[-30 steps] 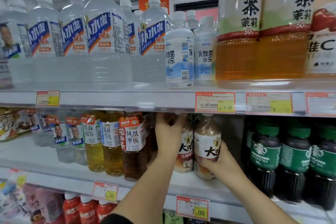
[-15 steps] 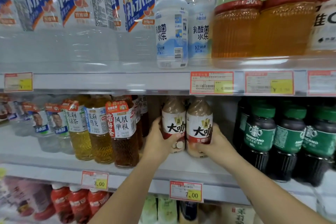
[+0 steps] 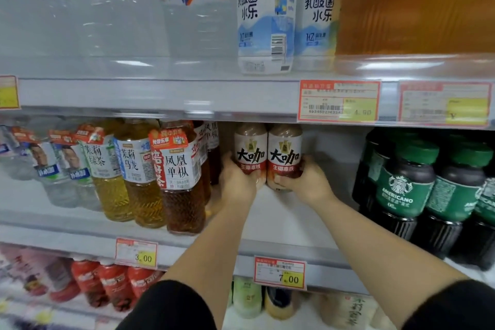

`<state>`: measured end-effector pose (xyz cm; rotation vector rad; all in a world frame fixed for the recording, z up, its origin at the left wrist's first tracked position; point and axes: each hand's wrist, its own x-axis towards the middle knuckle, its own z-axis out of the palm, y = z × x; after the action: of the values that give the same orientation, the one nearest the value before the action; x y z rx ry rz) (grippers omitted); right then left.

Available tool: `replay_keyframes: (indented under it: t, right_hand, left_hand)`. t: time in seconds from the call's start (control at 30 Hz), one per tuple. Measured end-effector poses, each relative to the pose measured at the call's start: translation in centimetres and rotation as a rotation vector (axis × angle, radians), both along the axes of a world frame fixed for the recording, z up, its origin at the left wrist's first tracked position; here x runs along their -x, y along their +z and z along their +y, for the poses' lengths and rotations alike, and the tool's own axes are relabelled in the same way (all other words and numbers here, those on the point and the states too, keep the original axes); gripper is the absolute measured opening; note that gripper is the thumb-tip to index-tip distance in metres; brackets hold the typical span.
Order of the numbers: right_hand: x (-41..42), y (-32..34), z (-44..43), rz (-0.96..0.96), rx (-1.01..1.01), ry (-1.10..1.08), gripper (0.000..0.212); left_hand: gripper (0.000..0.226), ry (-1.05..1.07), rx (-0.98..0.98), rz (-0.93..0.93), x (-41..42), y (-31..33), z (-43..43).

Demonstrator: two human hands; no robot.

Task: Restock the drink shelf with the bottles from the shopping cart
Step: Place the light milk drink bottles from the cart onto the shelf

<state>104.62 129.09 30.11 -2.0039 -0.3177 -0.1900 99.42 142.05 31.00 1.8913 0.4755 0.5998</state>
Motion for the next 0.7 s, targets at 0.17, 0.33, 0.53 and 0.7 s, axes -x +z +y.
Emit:
replay_keyframes:
  t: [0.17,0.33,0.53,0.7]
  right_hand:
    - [-1.4,-0.1,1.0,0.004,-0.005,-0.003,0.069]
    - [-1.3,-0.2,1.1,0.002,-0.059,0.017,0.067]
    - [-1.2,0.2,1.1,0.043,-0.029,0.026,0.068]
    - [1.9,1.4,0.7,-0.079,0.111,0.005,0.066]
  left_hand:
    - [0.061,-0.001,0.018,0.044,-1.8,0.2,0.8]
    - [0.061,0.0,-0.028,0.059,-2.5,-0.5,1.4]
    - [0.063,-0.029,-0.045,0.068,-2.3,-0.2,1.4]
    - [0.061,-0.149,-0.152,-0.025,1.4,0.3,0.6]
